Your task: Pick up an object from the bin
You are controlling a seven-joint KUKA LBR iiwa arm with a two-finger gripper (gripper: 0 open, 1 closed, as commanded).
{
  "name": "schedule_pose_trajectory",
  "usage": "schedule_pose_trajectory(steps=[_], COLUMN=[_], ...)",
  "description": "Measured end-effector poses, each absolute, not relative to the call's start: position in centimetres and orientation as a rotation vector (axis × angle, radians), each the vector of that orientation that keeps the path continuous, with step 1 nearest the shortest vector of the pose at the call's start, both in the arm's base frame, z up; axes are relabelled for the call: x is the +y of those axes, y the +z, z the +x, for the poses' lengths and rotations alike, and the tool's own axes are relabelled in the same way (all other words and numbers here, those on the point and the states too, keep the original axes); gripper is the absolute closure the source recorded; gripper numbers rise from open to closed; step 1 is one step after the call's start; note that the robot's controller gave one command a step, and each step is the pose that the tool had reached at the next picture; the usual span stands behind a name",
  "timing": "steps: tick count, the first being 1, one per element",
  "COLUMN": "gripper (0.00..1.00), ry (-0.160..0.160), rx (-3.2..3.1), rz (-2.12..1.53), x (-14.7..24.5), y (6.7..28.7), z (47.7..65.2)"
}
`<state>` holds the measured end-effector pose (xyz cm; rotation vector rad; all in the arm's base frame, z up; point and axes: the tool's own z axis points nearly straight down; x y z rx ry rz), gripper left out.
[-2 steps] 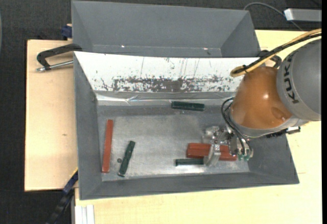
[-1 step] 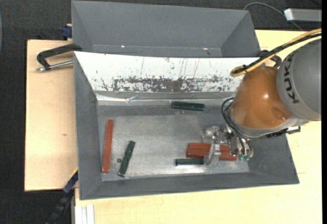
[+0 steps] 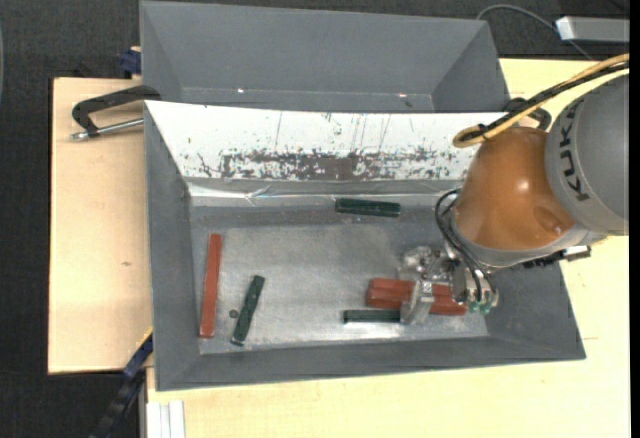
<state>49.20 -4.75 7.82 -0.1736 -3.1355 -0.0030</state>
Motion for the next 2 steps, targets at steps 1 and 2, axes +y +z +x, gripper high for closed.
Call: schedule_pose_trajectory(steps=[1,2], gripper=[1.0,1.0], ry=[-0.003,-0.003], rx=[-3.131,-3.136], rz=[-0.173,-0.174], x=[-4.7,-4.8], y=[10.0,12.3], z=[49.0,49.2])
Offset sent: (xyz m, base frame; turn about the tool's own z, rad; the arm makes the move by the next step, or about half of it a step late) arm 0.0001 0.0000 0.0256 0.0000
